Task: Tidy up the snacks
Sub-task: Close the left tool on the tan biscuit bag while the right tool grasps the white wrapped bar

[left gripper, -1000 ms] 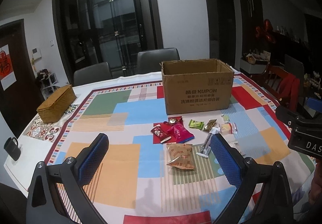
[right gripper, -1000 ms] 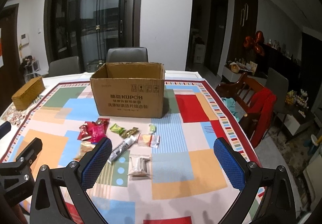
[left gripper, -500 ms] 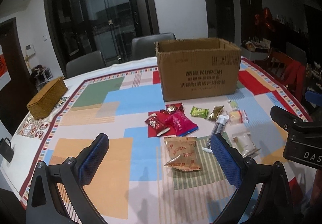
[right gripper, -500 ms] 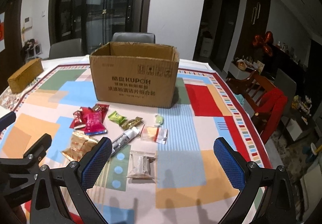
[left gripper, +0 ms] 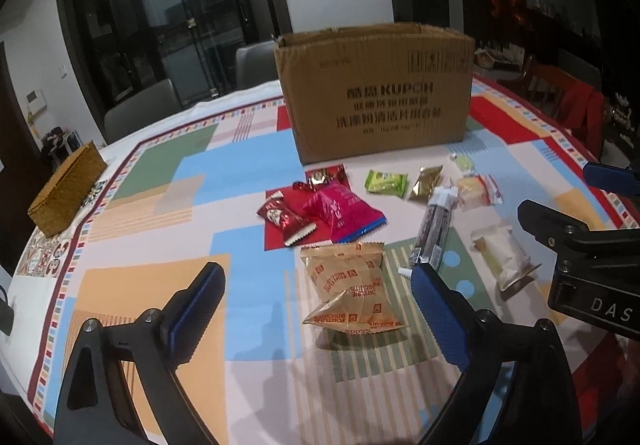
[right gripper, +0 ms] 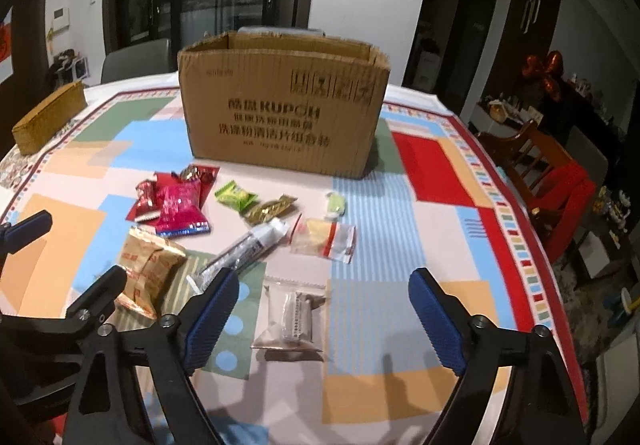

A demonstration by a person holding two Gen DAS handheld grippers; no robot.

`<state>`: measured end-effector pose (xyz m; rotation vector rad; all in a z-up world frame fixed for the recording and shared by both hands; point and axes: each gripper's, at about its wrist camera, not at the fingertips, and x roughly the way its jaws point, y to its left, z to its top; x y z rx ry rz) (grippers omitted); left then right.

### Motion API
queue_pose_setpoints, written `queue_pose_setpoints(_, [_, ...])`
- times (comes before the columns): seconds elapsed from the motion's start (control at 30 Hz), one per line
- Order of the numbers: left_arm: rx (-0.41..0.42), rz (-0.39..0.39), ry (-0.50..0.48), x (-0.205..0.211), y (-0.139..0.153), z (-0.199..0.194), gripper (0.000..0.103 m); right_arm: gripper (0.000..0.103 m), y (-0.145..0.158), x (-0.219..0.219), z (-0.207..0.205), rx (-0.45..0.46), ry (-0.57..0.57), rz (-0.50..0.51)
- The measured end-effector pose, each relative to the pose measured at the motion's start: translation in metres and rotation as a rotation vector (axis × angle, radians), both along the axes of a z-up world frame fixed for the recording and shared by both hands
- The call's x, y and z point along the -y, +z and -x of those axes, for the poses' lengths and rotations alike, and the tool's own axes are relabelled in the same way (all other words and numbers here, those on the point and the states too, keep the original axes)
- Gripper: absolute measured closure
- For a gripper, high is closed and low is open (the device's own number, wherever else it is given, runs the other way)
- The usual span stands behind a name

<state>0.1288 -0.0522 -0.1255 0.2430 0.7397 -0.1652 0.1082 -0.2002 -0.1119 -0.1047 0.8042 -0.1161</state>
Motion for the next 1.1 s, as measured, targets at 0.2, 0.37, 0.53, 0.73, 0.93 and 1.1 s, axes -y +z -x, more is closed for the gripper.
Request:
queue_pose_setpoints(0.2, [-0.029, -0.025, -0.014, 0.007, -0.015, -0.01, 0.017, 0.025, -0.021, 0.0, -0.009, -0.067, 0.007, -0.023])
queue_pose_setpoints(0.37, [-0.048, -0.035, -0.016, 0.011, -0.025, -0.018, 0.021, 0.029, -0.033, -0.001, -0.014, -0.103, 0.016, -0.028])
queue_pose_setpoints(0.53, [-0.072, -0.035, -0.013, 0.012, -0.035, -0.024, 0.025, 0.033, -0.042, -0.003, -0.018, -0.133, 0.02, -0.03])
queue_pose_setpoints(0.73, [-0.11, -0.033, -0.013, 0.012, -0.047, -0.029, 0.034, 0.039, -0.053, -0.003, -0.023, -0.171, 0.015, -0.045])
queue_pose_setpoints(0.93, [-0.127, -0.03, -0.017, 0.011, -0.053, -0.03, 0.042, 0.048, -0.06, -0.003, -0.028, -0.192, 0.011, -0.05])
queue_pose_setpoints(1.1, [-0.127, -0.023, -0.019, 0.009, -0.053, -0.031, 0.044, 0.065, -0.066, -0.004, -0.03, -0.217, 0.012, -0.071])
